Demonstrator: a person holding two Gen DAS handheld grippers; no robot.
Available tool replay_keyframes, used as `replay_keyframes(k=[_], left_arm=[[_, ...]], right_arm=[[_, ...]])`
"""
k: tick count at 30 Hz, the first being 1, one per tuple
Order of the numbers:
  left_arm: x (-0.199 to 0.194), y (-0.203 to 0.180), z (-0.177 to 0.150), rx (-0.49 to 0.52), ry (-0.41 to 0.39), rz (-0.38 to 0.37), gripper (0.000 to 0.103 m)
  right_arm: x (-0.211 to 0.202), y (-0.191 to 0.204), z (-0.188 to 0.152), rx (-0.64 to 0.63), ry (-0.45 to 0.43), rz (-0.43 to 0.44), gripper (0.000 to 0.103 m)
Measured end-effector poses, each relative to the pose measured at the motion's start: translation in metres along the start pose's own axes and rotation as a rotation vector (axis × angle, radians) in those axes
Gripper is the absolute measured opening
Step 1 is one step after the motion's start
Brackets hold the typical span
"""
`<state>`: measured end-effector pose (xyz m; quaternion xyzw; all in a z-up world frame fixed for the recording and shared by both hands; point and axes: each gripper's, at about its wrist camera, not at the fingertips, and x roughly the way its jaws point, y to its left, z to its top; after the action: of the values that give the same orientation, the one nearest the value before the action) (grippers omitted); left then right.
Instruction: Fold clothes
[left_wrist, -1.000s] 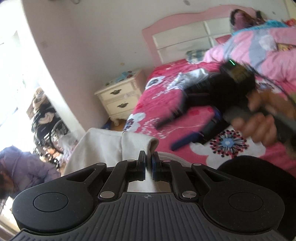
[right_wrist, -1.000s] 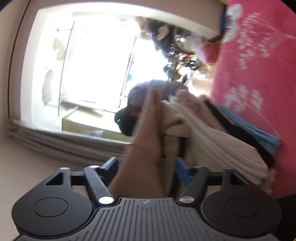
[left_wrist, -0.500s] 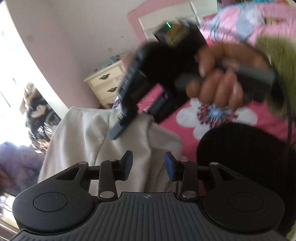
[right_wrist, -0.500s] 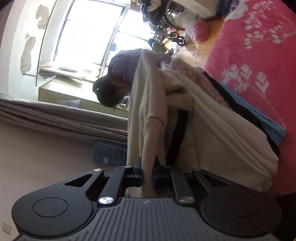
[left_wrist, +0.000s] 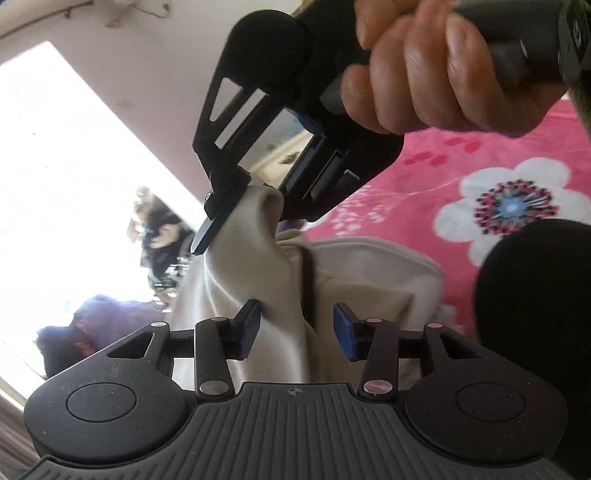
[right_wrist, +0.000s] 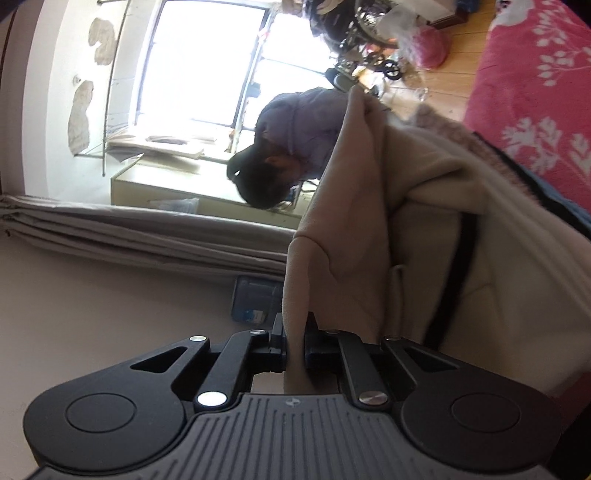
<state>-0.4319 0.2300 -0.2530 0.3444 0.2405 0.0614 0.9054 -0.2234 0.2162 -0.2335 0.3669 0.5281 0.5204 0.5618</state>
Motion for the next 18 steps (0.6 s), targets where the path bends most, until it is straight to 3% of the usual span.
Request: replay_keyframes(k=[2, 4, 6, 8, 11, 18], left_arm=[[-0.002, 0.006, -0.003, -0.031, 0.006, 0.035, 0.04], [-0.002, 0.015, -0.004, -0.072, 0.02, 0.058, 0.015], [-0.006, 0.023, -0.007, -0.066, 0.034, 0.065, 0.006], [-0.012, 0.026, -0.01, -0.002, 0.031, 0.074, 0.004], [-0.029, 0.023, -0.014, 0.17, -0.012, 0.08, 0.003], [-0.022, -0.011, -0.027, 0.365, 0.025, -0.046, 0.003]], right_arm=[[0.002, 0.003, -0.001, -0.005, 0.003, 0.009, 0.01], [0.0, 0.003, -0.001, -0.008, -0.003, 0.011, 0.01], [-0.004, -0.001, 0.0, 0.0, -0.011, -0.001, 0.009], [-0.009, -0.009, -0.001, 0.006, -0.012, -0.021, 0.009], [-0.012, -0.021, -0.008, -0.014, 0.011, -0.074, 0.009], [-0.011, -0.061, -0.02, -0.017, 0.044, -0.251, 0.009]])
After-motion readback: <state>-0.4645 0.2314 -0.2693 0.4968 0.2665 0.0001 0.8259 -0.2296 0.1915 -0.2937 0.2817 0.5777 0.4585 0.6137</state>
